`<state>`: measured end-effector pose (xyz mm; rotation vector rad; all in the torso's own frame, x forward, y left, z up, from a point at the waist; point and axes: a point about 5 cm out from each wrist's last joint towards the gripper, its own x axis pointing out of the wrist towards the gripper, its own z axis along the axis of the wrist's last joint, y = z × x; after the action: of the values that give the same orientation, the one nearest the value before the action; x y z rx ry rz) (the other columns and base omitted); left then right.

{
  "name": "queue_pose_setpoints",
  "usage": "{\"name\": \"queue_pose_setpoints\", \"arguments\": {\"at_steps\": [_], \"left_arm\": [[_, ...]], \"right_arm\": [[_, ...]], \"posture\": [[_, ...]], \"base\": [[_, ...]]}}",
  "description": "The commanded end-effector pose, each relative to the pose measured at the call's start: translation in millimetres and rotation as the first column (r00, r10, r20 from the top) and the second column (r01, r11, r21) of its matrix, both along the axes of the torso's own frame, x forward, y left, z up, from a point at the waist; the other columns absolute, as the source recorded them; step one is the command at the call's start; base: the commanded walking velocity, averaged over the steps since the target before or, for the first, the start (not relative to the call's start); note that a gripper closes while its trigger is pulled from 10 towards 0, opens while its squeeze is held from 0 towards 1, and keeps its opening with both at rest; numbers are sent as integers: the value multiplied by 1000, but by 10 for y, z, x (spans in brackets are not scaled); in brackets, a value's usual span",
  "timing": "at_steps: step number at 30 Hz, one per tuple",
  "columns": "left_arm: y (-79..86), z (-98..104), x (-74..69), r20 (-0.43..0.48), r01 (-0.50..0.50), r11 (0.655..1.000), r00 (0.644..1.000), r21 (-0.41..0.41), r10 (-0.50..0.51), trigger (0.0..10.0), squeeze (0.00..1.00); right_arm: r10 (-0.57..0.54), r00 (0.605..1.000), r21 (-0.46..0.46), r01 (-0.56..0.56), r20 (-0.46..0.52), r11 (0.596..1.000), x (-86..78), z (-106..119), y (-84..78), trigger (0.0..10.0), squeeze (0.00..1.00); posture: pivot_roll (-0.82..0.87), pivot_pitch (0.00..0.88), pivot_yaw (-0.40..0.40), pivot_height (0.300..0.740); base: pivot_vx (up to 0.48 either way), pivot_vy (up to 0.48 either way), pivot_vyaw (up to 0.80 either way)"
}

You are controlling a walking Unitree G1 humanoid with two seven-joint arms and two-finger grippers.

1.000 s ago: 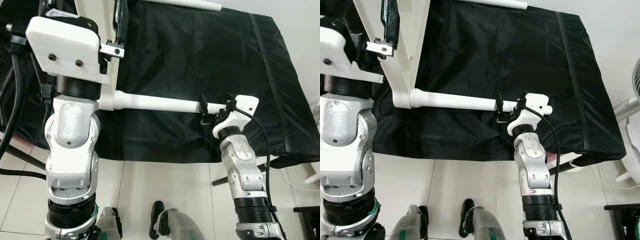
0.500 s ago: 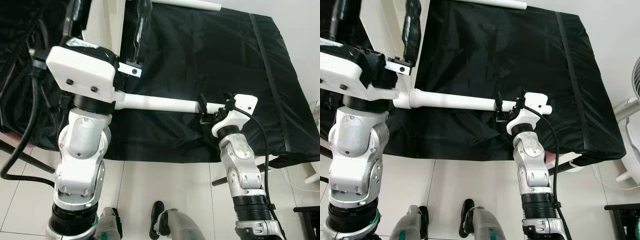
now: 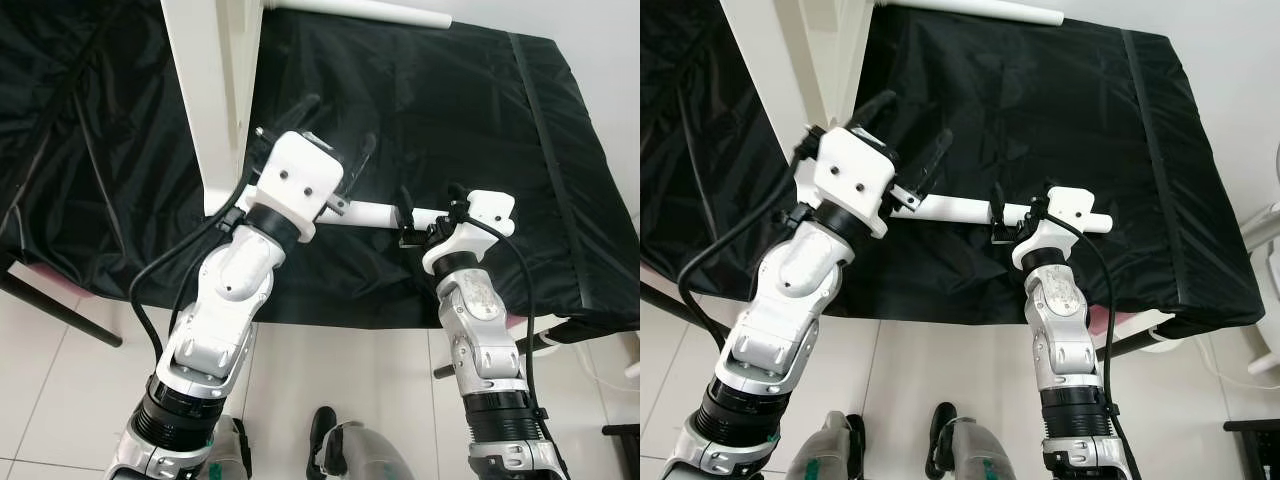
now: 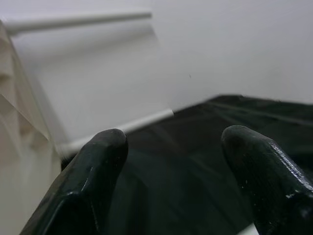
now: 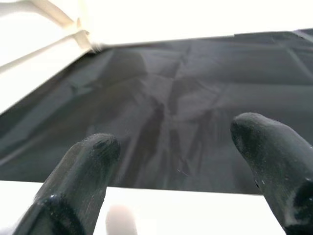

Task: Building children table

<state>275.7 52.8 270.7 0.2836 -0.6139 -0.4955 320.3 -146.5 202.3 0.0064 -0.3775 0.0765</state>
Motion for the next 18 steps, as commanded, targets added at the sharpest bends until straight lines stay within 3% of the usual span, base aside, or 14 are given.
{"name": "queue_pose_setpoints", "arguments": {"at_steps": [1, 2, 4, 5, 6, 7, 10, 12, 16, 18], "left_arm": [[-49, -189, 50, -118, 19, 1000, 993, 12, -17, 10000, 0], [-49, -189, 50, -118, 19, 1000, 993, 12, -17, 10000, 0], [-38, -306, 92, -205, 14, 1000, 979, -22, -18, 10000, 0], [-31, -341, 101, -229, 12, 999, 973, -36, -20, 10000, 0], [-31, -341, 101, -229, 12, 999, 973, -36, -20, 10000, 0], [-5, -479, 165, -324, -23, 998, 946, -53, 5, 10000, 0], [28, -568, 239, -396, -64, 996, 918, -65, 33, 10000, 0], [28, -568, 239, -396, -64, 996, 918, -65, 33, 10000, 0], [105, -572, 371, -482, -127, 980, 875, -153, 38, 10000, 0], [105, -572, 371, -482, -127, 980, 875, -153, 38, 10000, 0]], "right_arm": [[10, 1000, -13, -10, -1, 1000, -31, -61, 30, 10000, 0], [10, 1000, -13, -10, -1, 1000, -31, -61, 30, 10000, 0], [26, 1000, -17, -26, 9, 1000, -53, -63, 60, 10000, 0], [32, 999, -16, -32, 12, 999, -61, -66, 70, 10000, 82], [32, 999, -16, -32, 12, 999, -61, -66, 70, 10000, 82], [44, 999, 18, -45, 13, 999, -82, -85, 90, 10000, 1000], [50, 999, 38, -51, 21, 998, -98, -88, 104, 10000, 1000], [50, 999, 38, -51, 21, 998, -98, -88, 104, 10000, 1000], [30, 999, 35, -31, 40, 999, -103, -70, 85, 10000, 1000], [30, 999, 35, -31, 40, 999, -103, -70, 85, 10000, 1000]], "posture": [[128, 179, -43, 740], [128, 179, -43, 740], [123, 162, -38, 740], [123, 162, -38, 740], [123, 162, -38, 740], [120, 141, -33, 740], [117, 135, -30, 740], [117, 135, -30, 740], [101, 106, -20, 740], [101, 106, -20, 740]], "base": [[0, 0, 0], [0, 0, 0], [0, 0, 0], [0, 0, 0], [0, 0, 0], [0, 0, 0], [0, 0, 0], [0, 0, 0], [0, 0, 0], [0, 0, 0]]}}
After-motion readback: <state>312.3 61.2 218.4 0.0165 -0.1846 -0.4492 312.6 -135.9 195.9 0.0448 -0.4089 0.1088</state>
